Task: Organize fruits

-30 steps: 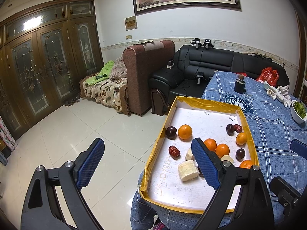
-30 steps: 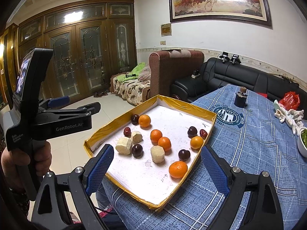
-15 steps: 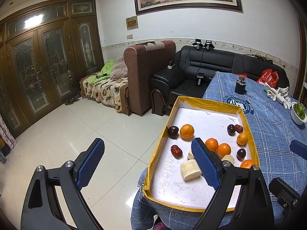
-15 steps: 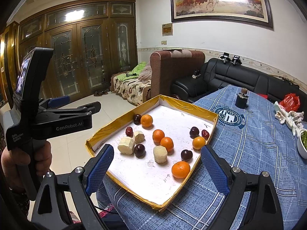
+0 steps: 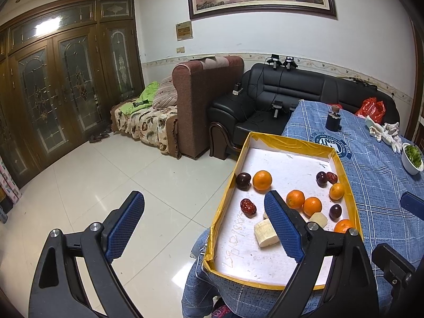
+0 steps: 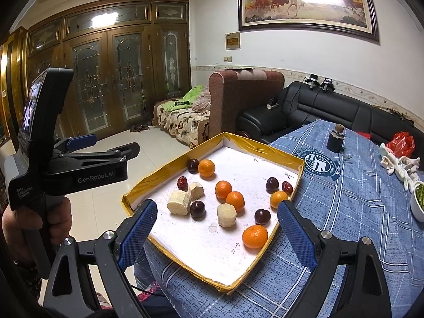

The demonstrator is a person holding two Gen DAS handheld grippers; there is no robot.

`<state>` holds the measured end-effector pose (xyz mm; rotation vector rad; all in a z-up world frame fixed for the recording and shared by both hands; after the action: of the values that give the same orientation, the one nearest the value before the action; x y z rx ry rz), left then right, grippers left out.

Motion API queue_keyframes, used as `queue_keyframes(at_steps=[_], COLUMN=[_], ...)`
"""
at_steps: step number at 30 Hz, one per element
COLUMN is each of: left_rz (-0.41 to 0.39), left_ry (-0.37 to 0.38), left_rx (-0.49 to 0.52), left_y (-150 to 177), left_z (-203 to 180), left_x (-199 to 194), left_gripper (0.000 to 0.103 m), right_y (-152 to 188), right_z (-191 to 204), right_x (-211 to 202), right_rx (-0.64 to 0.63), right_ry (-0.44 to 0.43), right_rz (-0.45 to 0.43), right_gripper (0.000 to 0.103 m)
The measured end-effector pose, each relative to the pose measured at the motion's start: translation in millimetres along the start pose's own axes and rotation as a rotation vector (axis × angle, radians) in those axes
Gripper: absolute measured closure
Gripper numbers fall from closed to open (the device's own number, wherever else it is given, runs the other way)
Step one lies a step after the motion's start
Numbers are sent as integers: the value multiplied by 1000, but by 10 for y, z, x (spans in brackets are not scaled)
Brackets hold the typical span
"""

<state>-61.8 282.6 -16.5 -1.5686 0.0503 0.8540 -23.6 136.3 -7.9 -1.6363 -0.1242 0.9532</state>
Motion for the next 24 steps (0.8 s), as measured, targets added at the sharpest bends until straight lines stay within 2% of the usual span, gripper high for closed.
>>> queue_keyframes(at_steps=[24], left_rz=[12], left_ry=[-12], left_rx=[-34], left_y=[67], left_z=[161], left_x=[72], left_gripper=[10], right_y=[2], right_z=[151], right_x=[147], right_rx=[-29], right_ry=[-17], right_rz=[22], right_gripper=[10])
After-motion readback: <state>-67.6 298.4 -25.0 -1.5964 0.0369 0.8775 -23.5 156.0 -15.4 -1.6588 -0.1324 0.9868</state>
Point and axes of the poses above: each gripper's, at about its wrist camera, not at the fingertips, and x roughly the way its jaws point, z to its left, y to its underside, the point moved 9 cm from there along x, roughly the way its jaws point, and after that the axes turned 1 degree about -x, right-handed, at the moved point
